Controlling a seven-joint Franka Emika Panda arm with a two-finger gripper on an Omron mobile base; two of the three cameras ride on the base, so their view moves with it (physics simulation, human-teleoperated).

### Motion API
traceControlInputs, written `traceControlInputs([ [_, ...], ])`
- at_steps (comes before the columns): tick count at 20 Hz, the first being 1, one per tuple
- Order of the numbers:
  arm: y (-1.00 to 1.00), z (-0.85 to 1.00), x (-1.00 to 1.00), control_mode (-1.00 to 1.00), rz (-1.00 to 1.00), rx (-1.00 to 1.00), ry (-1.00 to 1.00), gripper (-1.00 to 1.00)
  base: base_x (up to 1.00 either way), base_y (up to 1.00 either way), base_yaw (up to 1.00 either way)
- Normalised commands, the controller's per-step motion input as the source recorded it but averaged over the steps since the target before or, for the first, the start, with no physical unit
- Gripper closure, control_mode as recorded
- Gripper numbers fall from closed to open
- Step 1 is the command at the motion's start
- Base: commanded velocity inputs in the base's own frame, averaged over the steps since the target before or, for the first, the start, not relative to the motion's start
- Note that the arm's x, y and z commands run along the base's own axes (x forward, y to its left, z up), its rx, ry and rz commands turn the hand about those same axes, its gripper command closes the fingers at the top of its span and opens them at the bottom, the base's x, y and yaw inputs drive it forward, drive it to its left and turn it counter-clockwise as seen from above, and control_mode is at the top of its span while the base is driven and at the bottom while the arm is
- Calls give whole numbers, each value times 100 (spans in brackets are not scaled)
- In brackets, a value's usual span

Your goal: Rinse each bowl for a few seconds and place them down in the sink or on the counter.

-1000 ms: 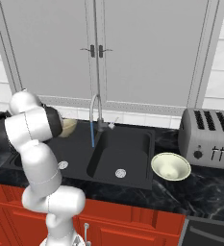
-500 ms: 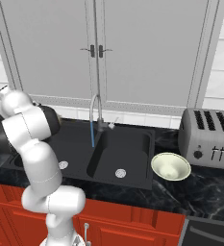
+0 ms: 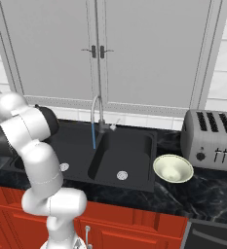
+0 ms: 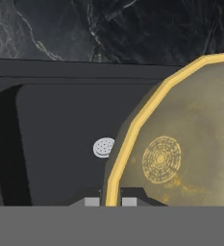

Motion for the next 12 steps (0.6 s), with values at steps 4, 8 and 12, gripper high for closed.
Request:
traceControlInputs([
  [4, 38, 8, -8, -100, 38, 2, 5, 100, 0, 0, 0],
  [8, 42, 16, 0, -100, 37, 0, 7, 100, 0, 0, 0],
  [12, 34, 9, 0, -100, 35, 6, 8, 100, 0, 0, 0],
])
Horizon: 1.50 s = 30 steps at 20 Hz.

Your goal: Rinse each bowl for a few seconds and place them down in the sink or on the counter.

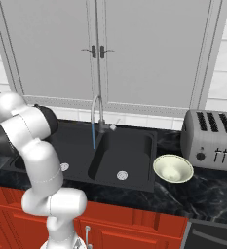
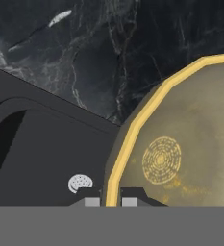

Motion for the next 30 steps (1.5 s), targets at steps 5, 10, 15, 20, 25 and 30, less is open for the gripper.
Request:
traceControlInputs([
  [5, 30, 1, 0, -100, 30, 8, 7, 100, 0, 0, 0],
  [10, 19, -6, 0, -100, 19, 8, 4, 100, 0, 0, 0],
  [15, 15, -23, 0, -100, 10, 8, 0, 100, 0, 0, 0],
  [20, 15, -25, 0, -100, 5, 7, 0, 100, 0, 0, 0],
  [25, 13, -7, 4, -100, 2, 6, 4, 100, 0, 0, 0],
  [30, 18, -8, 7, -100, 1, 5, 8, 100, 0, 0, 0],
])
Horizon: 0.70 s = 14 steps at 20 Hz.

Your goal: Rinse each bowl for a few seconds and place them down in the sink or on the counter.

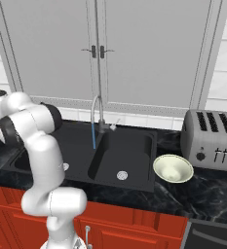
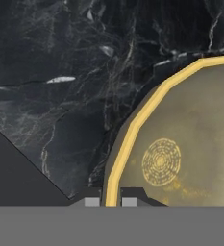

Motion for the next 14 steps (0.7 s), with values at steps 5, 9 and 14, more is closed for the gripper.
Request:
traceControlInputs([
  [5, 17, -11, 5, -100, 1, 3, 7, 100, 0, 0, 0],
  [9, 15, -5, 3, -100, 3, 0, 5, 100, 0, 0, 0],
  [14, 18, -10, 0, -100, 5, -2, 0, 100, 0, 0, 0],
])
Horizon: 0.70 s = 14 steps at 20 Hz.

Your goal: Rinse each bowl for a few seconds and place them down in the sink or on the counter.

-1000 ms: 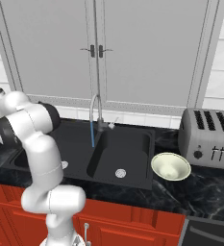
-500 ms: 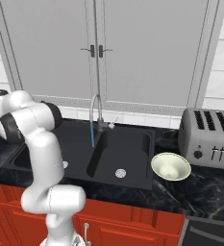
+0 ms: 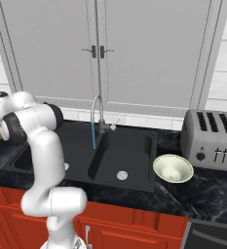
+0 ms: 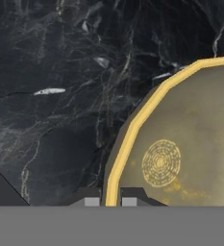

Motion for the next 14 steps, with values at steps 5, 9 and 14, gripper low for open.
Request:
traceControlInputs([
  [5, 17, -11, 0, -100, 6, -5, 0, 100, 0, 0, 0],
  [9, 16, -15, 0, -100, 6, -4, 0, 100, 0, 0, 0],
  [14, 9, -16, 0, -100, 6, -2, 0, 100, 0, 0, 0],
])
